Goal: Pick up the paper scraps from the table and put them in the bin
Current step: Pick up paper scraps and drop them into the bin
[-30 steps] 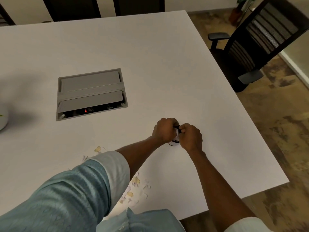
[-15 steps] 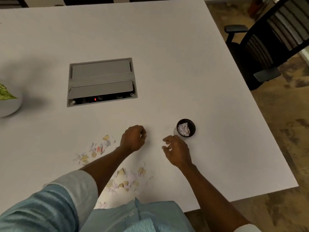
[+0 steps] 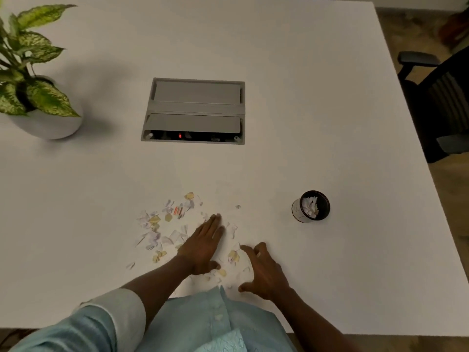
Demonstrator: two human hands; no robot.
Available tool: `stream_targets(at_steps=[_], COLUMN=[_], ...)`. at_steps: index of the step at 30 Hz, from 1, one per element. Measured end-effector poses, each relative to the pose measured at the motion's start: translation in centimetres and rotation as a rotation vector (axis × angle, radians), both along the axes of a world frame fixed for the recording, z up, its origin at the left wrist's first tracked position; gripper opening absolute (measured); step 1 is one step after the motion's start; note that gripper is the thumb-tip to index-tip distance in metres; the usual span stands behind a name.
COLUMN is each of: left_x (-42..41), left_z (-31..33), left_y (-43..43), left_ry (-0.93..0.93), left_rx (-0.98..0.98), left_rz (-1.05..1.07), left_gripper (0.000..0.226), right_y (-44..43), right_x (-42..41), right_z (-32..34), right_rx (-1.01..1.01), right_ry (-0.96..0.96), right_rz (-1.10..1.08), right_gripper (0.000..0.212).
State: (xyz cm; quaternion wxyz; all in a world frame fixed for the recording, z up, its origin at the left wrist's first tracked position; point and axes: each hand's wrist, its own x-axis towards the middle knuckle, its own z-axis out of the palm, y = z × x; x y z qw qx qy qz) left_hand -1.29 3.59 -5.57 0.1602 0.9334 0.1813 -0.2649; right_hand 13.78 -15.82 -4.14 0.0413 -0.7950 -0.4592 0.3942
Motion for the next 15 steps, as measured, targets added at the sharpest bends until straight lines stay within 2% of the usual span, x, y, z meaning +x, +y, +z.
stream_targets(at_steps=[4,9,12,15], left_x=[-0.1,0.0,-0.1,0.0], left_z=[-0.2,-0.1,-0.1,-0.2], left_y=[-0.6,-0.2,0.0,-0.1], left_ry=[-0.002,-0.017,-0.031,-0.035], left_rx=[0.021,-0.008,-0.012,-0.011], left_rz=[0.014,0.027,0.024,0.022], left_gripper=[0.122,0.117,0.113,0.113], right_y=[1.1,3.9,4.8,4.6], right_x=[-0.9,-1.3,-1.1,-0.5], right_z=[-0.1,0.1,-0.2,-0.9], right_rx=[0.04,0.115,0.144,0.187], right_ry=[-0.034,-0.119,-0.189,-0.192], right_rz=[0.086,0.216,0.303,0.278], right_gripper=[0.099,0.05,0.031,0.024])
